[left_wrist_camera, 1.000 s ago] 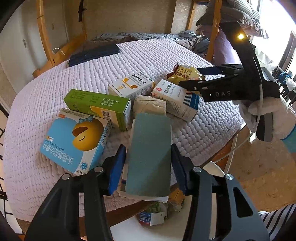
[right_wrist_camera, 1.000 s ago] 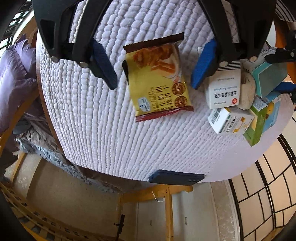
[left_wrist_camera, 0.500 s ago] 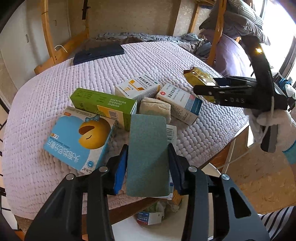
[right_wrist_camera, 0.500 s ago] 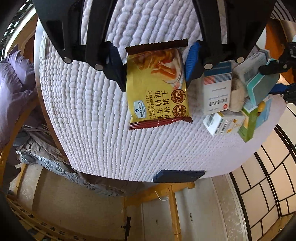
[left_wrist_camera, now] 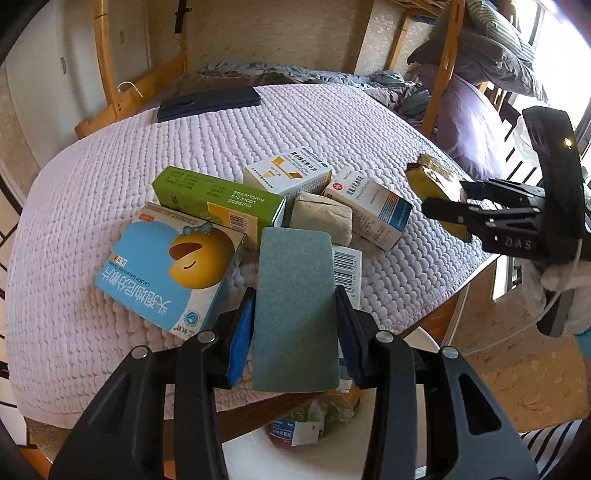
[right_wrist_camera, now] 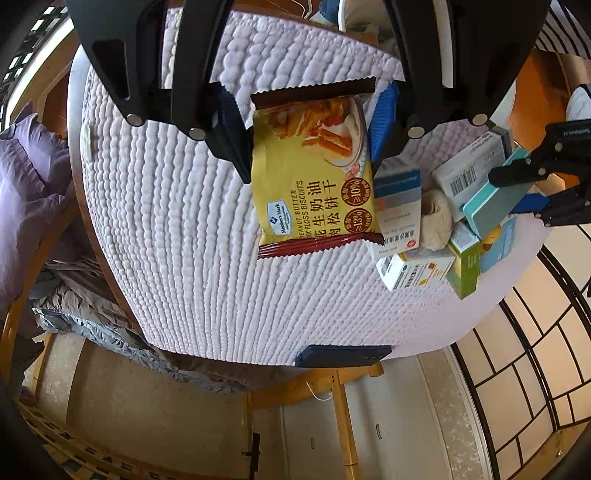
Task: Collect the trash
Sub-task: 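Carry the teal box with the left gripper while the right carries the biscuit bag toward the bin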
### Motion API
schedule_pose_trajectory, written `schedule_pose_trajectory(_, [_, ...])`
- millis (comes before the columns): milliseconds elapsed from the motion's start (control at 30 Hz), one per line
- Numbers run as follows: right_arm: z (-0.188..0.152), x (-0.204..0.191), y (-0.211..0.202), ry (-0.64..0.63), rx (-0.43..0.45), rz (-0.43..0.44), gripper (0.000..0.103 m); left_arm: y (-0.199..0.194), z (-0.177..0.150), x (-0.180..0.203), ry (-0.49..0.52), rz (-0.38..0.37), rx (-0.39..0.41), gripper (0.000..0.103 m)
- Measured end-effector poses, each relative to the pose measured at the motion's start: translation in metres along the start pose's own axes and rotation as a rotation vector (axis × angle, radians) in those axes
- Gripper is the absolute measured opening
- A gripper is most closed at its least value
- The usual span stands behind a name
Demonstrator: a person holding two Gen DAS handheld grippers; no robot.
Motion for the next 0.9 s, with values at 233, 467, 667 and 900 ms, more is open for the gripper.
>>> schedule_pose_trajectory(233, [-0.009,-0.005,-0.009,0.008,0.000,-0.010,0.057,-0.005,-0.003,-0.001,-0.011,0.002,0.008,0.044])
schedule_pose_trajectory(467, [-0.017,-0.012,-0.018,0.008,0.005,-0.010,0.057,-0.011,-0.008,-0.004,-0.023,0.005,0.016,0.044])
schedule_pose_trajectory(667, [-0.024,-0.022,-0.027,-0.001,0.012,-0.004,0.057,-0.014,-0.012,-0.007,-0.036,0.010,0.015,0.044])
schedule_pose_trajectory(900, [-0.029,-0.037,-0.036,-0.018,0.019,0.020,0.057,-0.020,-0.016,-0.010,-0.043,0.012,0.022,0.044])
Point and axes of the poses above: each gripper's, at about its wrist camera, not at the fingertips, and y roughly the way its jaws point, x to its right, z to its top, the point moved 2 cm from there along y, roughly the way its jaws point, and after that the axes turned 3 degrees about y, right-handed, at the moved point
